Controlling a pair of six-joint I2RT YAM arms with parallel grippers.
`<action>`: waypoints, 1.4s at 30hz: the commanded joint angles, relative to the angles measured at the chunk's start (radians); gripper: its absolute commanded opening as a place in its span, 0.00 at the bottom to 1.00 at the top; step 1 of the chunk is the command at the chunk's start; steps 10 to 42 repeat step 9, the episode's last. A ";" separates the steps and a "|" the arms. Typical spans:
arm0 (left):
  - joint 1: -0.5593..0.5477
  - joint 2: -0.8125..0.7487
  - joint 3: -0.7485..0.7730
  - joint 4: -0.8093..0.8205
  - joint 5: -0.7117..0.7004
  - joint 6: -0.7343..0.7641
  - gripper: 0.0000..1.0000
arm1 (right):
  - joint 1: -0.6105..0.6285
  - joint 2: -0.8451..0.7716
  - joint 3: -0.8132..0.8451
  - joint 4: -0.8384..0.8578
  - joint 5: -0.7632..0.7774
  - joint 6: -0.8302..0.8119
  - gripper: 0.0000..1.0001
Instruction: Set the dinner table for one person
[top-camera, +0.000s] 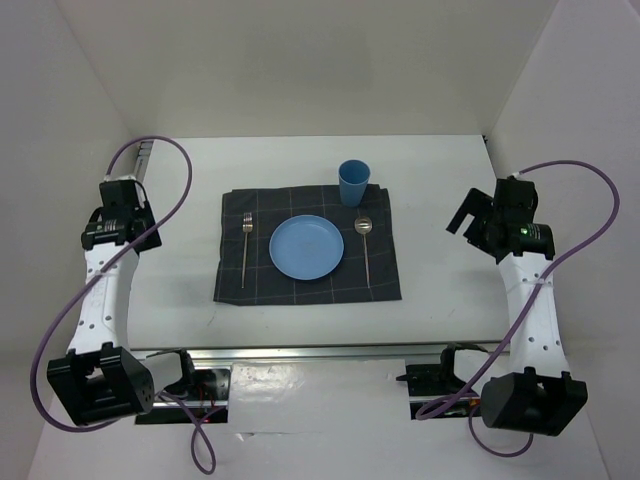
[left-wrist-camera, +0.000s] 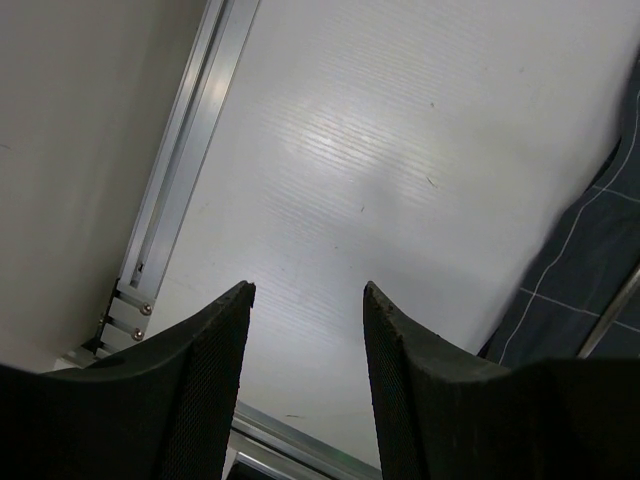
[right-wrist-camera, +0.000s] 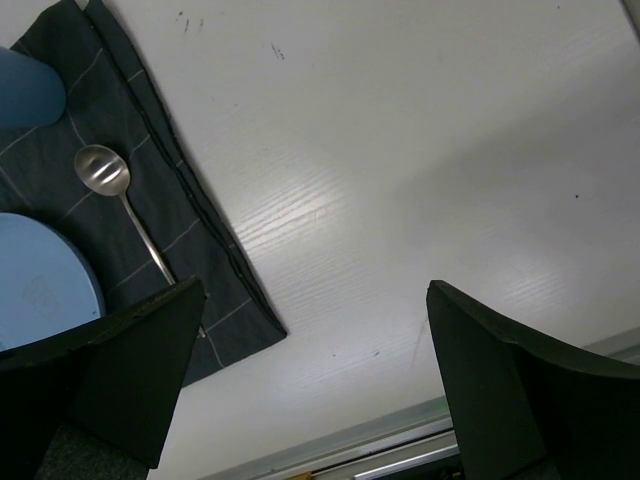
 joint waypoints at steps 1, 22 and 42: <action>0.006 -0.028 -0.001 0.032 0.036 0.007 0.56 | 0.004 -0.013 0.038 -0.018 -0.001 -0.010 1.00; 0.006 -0.028 -0.010 0.032 0.055 0.007 0.56 | 0.004 -0.041 0.038 -0.018 -0.041 -0.030 1.00; 0.006 -0.028 -0.010 0.032 0.055 0.007 0.56 | 0.004 -0.041 0.038 -0.018 -0.041 -0.030 1.00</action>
